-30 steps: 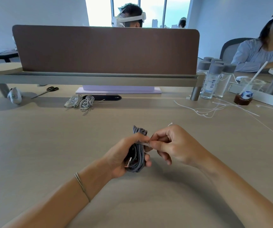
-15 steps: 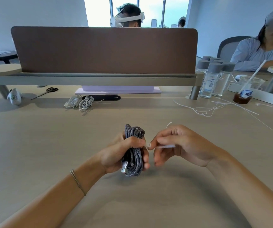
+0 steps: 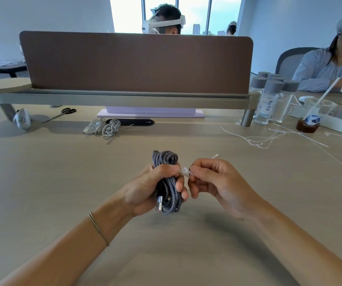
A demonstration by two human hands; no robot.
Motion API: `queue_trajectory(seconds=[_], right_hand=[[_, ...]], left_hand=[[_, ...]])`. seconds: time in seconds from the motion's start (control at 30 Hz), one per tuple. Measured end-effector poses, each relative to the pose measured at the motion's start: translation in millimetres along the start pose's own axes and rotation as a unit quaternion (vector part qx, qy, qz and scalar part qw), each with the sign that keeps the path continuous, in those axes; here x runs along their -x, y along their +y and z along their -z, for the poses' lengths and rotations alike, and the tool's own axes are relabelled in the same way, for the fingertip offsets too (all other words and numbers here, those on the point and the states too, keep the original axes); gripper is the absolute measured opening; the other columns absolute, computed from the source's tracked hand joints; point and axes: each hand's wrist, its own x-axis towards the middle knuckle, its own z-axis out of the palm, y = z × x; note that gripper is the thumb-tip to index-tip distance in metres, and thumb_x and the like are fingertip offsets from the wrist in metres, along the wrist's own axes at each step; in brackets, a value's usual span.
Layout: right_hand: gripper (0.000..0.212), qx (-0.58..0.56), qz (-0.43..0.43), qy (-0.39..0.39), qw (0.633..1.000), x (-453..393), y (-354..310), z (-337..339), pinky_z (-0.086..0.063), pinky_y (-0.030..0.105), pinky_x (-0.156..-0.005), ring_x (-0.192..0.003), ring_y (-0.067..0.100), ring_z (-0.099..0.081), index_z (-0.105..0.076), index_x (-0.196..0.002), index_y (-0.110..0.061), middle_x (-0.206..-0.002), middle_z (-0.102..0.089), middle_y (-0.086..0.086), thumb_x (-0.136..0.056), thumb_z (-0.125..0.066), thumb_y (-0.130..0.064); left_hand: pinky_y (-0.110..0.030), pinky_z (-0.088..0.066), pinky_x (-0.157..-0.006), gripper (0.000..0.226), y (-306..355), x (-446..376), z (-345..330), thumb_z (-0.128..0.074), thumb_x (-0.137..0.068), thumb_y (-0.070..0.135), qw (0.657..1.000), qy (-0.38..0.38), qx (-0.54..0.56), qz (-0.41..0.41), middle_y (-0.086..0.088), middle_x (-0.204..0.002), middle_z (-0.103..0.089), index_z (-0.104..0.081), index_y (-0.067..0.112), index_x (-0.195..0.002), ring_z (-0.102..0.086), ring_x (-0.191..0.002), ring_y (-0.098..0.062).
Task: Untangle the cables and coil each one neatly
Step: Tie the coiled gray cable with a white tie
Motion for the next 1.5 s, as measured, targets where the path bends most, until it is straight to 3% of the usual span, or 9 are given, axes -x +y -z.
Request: queue_trajectory(seconds=[0.17,0.3,0.43,0.67,0.8,1.07,1.2,1.37,1.5], right_hand=[[0.021,-0.027,-0.009,-0.016,0.999,0.9,-0.4,-1.0,-0.053,0.028,-0.068,-0.063,0.022,-0.058,-0.065,-0.074,-0.011,-0.07,-0.061,0.014,-0.093,-0.06,-0.02],[0.022,-0.02,-0.009,-0.023,0.999,1.1,1.4,-0.2,-0.053,0.029,-0.069,-0.065,0.022,-0.058,-0.065,-0.075,-0.011,-0.07,-0.061,0.014,-0.094,-0.059,-0.02],[0.023,-0.019,-0.012,-0.029,0.999,0.9,2.2,1.4,-0.053,0.028,-0.07,-0.065,0.021,-0.059,-0.065,-0.076,-0.01,-0.069,-0.062,0.013,-0.095,-0.061,-0.022],[0.022,-0.009,-0.011,-0.029,0.999,1.2,4.0,1.7,-0.053,0.028,-0.071,-0.065,0.022,-0.059,-0.066,-0.076,-0.009,-0.069,-0.061,0.014,-0.095,-0.06,-0.02],[0.022,-0.011,-0.01,-0.031,0.999,1.5,4.4,1.9,-0.053,0.028,-0.071,-0.065,0.022,-0.058,-0.065,-0.077,-0.008,-0.07,-0.061,0.014,-0.094,-0.062,-0.022],[0.023,-0.006,-0.003,-0.032,0.999,1.8,4.0,0.6,-0.053,0.029,-0.07,-0.065,0.022,-0.058,-0.065,-0.077,-0.008,-0.07,-0.061,0.015,-0.096,-0.061,-0.02],[0.023,-0.021,-0.006,-0.027,0.999,0.8,5.2,0.3,-0.053,0.028,-0.069,-0.063,0.021,-0.058,-0.065,-0.076,-0.009,-0.068,-0.061,0.013,-0.095,-0.06,-0.02],[0.023,-0.01,-0.005,-0.024,1.0,1.7,4.4,-1.0,-0.053,0.028,-0.069,-0.063,0.021,-0.057,-0.063,-0.076,-0.006,-0.068,-0.061,0.013,-0.095,-0.058,-0.019],[0.022,-0.012,-0.003,-0.019,1.0,1.8,5.4,-0.9,-0.053,0.028,-0.069,-0.063,0.021,-0.057,-0.062,-0.076,-0.006,-0.067,-0.06,0.013,-0.094,-0.058,-0.019]], left_hand=[[-0.031,-0.054,-0.063,0.024,-0.7,-0.9,2.2,-0.065,-0.077,0.034,1.0,-0.008,0.014,0.006,-0.001,-0.059,-0.059,-0.063,0.017,-0.06,-0.066,-0.061,-0.017],[-0.031,-0.056,-0.061,0.034,-2.6,-1.8,2.7,-0.086,-0.066,0.038,0.999,-0.02,0.04,-0.004,-0.002,-0.06,-0.057,-0.06,0.017,-0.064,-0.066,-0.06,-0.019],[-0.031,-0.055,-0.061,0.039,-3.2,-1.9,2.3,-0.089,-0.061,0.043,0.999,-0.027,0.039,-0.006,-0.001,-0.059,-0.057,-0.059,0.019,-0.064,-0.066,-0.06,-0.02],[-0.028,-0.055,-0.064,0.031,-2.8,-0.8,2.7,-0.083,-0.068,0.042,0.999,-0.034,0.004,0.001,-0.001,-0.059,-0.061,-0.064,0.018,-0.061,-0.065,-0.061,-0.017],[-0.03,-0.054,-0.062,0.024,-4.3,-1.7,4.9,-0.065,-0.077,0.032,1.0,-0.011,0.004,0.01,-0.002,-0.058,-0.058,-0.062,0.016,-0.059,-0.065,-0.06,-0.019],[-0.03,-0.055,-0.06,0.02,-5.9,-1.9,5.7,-0.065,-0.076,0.028,0.999,-0.013,0.033,0.013,-0.002,-0.057,-0.057,-0.06,0.016,-0.062,-0.065,-0.058,-0.019],[-0.03,-0.055,-0.059,0.028,-6.3,-1.4,5.2,-0.082,-0.069,0.029,0.996,-0.041,0.08,0.01,0.0,-0.057,-0.055,-0.056,0.018,-0.066,-0.064,-0.056,-0.018],[-0.029,-0.054,-0.056,0.017,-5.1,-1.3,2.8,-0.063,-0.076,0.026,0.998,-0.022,0.062,0.01,0.0,-0.055,-0.053,-0.055,0.018,-0.063,-0.062,-0.053,-0.018],[-0.028,-0.054,-0.058,0.018,-5.5,-1.4,2.7,-0.062,-0.076,0.029,0.999,-0.018,0.038,0.009,0.001,-0.055,-0.055,-0.058,0.018,-0.061,-0.063,-0.055,-0.017]])
